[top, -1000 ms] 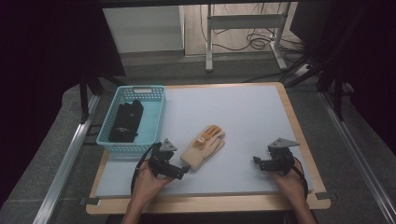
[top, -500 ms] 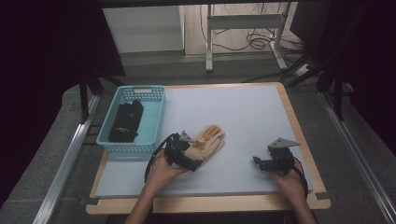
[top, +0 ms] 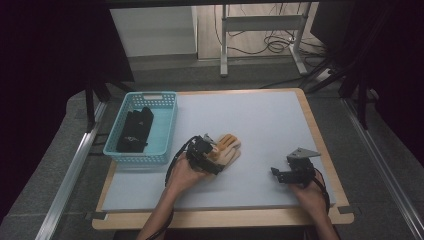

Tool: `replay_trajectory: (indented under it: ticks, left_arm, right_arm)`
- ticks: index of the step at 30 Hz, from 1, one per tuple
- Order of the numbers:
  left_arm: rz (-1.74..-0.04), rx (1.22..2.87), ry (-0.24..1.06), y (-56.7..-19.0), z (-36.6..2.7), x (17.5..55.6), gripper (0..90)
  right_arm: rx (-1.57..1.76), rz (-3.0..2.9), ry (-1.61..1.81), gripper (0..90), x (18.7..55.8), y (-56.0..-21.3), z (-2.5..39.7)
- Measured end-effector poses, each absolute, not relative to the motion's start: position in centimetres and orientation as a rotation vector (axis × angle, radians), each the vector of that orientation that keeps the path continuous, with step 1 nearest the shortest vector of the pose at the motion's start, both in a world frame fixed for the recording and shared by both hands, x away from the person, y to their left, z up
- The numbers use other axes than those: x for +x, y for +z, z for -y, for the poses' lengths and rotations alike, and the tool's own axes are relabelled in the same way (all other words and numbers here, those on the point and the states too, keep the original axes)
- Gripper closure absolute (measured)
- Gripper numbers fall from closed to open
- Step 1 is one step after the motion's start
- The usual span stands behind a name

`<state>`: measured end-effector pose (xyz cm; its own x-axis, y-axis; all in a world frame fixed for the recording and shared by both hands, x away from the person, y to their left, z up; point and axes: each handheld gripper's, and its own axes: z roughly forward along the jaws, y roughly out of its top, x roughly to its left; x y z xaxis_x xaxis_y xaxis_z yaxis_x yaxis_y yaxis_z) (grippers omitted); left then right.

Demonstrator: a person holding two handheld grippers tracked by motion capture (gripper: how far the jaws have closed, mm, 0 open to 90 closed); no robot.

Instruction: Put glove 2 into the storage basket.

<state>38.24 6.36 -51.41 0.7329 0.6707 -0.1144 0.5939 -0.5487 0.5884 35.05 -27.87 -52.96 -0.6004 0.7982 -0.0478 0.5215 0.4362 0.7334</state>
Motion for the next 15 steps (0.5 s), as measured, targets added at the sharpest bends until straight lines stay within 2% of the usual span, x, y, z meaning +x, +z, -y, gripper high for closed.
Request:
replay_trajectory:
  ticks: [9,15]
  left_arm:
    - [-0.946,2.396,0.2,-52.1,-4.4,38.9,1.8]
    - [-0.943,2.435,0.222,-52.3,-4.2,38.8,8.7]
  right_arm:
    - [1.12,-2.304,0.976,19.9,35.1,-53.0,27.9]
    - [1.12,-2.305,0.976,19.8,35.0,-53.0,27.9]
